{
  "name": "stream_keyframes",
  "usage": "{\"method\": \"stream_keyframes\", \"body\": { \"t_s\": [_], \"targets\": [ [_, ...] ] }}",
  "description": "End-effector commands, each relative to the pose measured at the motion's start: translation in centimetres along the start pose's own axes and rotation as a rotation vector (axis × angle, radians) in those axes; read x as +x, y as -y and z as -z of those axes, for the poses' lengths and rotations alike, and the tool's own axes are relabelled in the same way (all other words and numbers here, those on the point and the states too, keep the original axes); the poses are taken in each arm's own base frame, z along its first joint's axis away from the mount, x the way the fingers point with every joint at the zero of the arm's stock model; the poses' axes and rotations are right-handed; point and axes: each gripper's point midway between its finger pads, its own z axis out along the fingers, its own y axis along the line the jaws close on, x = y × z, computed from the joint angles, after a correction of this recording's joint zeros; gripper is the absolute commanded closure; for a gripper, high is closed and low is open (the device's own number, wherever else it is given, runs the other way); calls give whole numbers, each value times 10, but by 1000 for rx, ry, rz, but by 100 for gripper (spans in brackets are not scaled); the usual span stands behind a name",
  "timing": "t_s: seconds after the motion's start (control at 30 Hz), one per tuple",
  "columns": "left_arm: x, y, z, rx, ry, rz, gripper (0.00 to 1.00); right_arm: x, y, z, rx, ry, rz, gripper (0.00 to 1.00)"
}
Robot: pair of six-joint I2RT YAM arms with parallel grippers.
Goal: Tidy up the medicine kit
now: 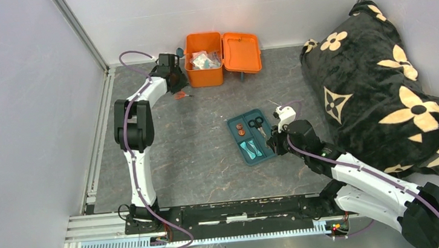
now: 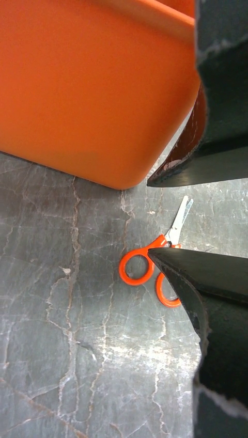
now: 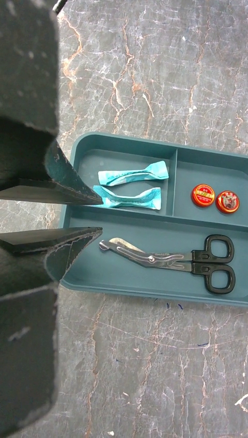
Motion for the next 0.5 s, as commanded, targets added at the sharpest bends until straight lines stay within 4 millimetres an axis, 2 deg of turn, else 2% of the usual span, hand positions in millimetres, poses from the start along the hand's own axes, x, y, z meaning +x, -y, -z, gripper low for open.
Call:
{"method": "stream_keyframes", "body": {
  "t_s": [0.0,0.47],
  "targets": [
    [-17,8,-8,26,54,-69,47,-4,2,2,12,19,6,73],
    [5,-11,-16,-25,7,-70,50,-4,2,6,13,21,1,73]
  ]
}}
